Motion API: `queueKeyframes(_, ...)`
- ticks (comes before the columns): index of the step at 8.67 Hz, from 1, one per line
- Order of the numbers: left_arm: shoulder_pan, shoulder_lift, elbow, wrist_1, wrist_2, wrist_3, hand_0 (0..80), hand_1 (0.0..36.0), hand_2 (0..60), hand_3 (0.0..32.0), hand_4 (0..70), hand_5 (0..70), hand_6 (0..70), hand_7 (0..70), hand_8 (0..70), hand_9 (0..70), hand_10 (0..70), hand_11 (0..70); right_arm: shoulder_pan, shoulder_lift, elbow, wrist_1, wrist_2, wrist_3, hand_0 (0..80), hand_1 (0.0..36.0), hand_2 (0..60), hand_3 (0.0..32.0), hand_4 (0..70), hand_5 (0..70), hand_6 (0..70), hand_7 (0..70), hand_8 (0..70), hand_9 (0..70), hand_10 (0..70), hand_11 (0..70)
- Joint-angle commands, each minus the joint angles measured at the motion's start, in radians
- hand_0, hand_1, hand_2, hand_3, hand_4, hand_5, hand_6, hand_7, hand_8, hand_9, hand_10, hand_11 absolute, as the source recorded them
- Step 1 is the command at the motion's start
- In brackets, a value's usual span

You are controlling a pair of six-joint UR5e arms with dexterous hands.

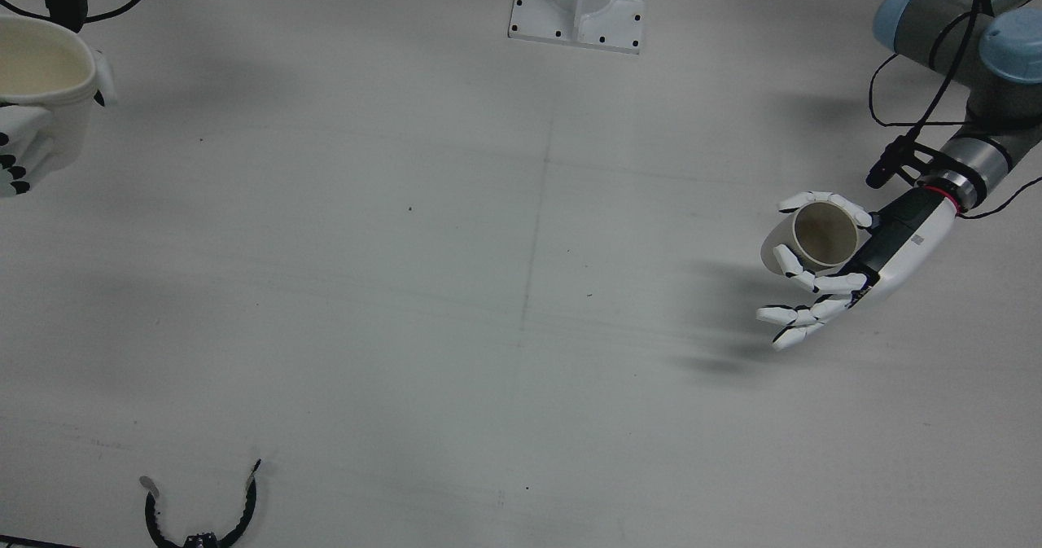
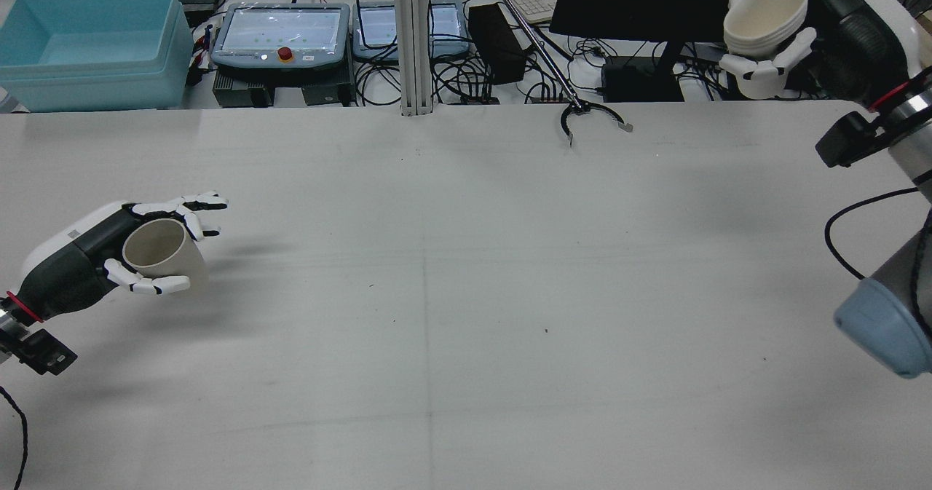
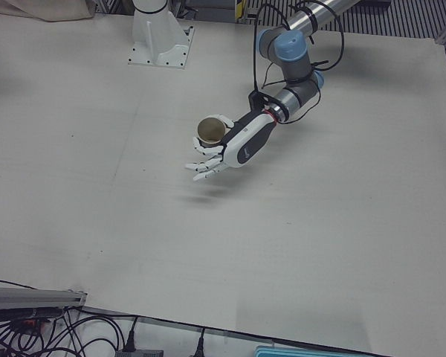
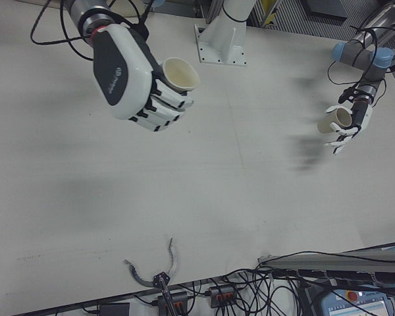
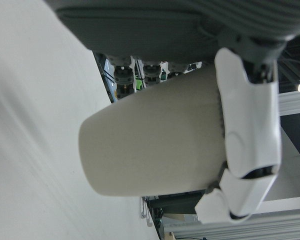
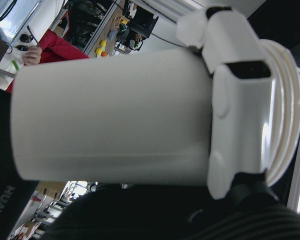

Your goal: Pour water

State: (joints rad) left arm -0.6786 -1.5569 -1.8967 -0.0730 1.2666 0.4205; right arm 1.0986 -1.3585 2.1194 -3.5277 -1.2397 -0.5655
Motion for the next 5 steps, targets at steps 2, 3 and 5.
queueKeyframes(2, -0.142, 0.159, 0.109, -0.190, 0.005, -0.029, 59.0, 36.0, 60.0, 0.0, 70.0, 70.0, 16.5, 23.1, 7.3, 11.5, 16.0, 24.5, 0.167, -0.249, -0.415, 0.542, -0.044, 0.281, 80.0, 36.0, 60.0, 0.0, 51.7, 70.0, 70.0, 70.0, 68.4, 70.0, 65.8, 70.0)
queueKeyframes(3, -0.145, 0.172, 0.145, -0.224, 0.001, -0.016, 59.0, 36.0, 60.0, 0.0, 70.0, 70.0, 16.5, 23.1, 7.3, 11.5, 16.0, 24.5, 0.170, -0.252, -0.535, 0.634, -0.043, 0.321, 80.0, 36.0, 60.0, 0.0, 51.7, 70.0, 70.0, 70.0, 68.4, 70.0, 65.8, 70.0)
queueKeyframes(5, -0.147, 0.181, 0.206, -0.299, 0.000, 0.073, 59.0, 36.0, 60.0, 0.0, 70.0, 70.0, 16.5, 23.1, 7.3, 11.5, 16.0, 24.5, 0.167, -0.248, -0.718, 0.711, -0.038, 0.326, 80.0, 36.0, 60.0, 0.0, 51.7, 70.0, 70.0, 70.0, 68.4, 70.0, 65.8, 70.0)
